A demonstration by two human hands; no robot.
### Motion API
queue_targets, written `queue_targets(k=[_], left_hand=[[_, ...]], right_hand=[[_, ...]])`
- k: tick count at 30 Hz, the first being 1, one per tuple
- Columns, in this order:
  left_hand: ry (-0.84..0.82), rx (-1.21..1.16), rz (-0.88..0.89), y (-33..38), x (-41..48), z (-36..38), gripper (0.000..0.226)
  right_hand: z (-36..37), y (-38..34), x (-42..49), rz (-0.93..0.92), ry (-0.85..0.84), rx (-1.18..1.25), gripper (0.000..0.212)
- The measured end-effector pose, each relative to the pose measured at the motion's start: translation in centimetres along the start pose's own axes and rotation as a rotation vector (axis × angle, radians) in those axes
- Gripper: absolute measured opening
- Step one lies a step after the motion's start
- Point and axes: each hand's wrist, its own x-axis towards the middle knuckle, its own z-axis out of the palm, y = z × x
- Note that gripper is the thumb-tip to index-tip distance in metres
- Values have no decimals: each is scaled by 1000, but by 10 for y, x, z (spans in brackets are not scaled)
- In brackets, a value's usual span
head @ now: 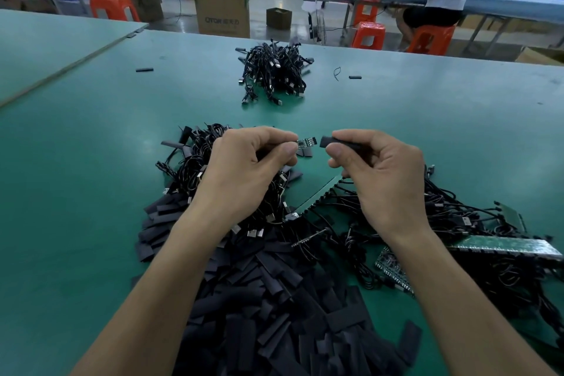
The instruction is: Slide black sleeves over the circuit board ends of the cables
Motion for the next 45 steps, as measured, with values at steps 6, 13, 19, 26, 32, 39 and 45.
queue_targets(k=[6, 13, 19, 26, 32, 39, 45], left_hand=[[-14, -34, -9, 0, -1, 2, 10], [-27, -42, 0, 1, -1, 2, 9], [-57, -68, 11, 2, -1, 0, 11], [-66, -76, 15, 0, -1, -1, 16], [-103, -83, 23, -2, 0, -2, 16], [-132, -125, 22, -1, 0, -4, 18], [-87, -107, 35, 0, -1, 0, 17]], right_hand=[[1, 2, 0, -21, -2, -24, 18], [3, 3, -1, 2, 4, 11, 16], [1, 3, -1, 18, -16, 41, 15], [-2, 7, 3, 74, -98, 126, 13], [-4, 11, 4, 96, -100, 161, 13], [-13, 9, 9, 111, -248, 258, 16], [-10, 6, 10, 100, -200, 236, 15]])
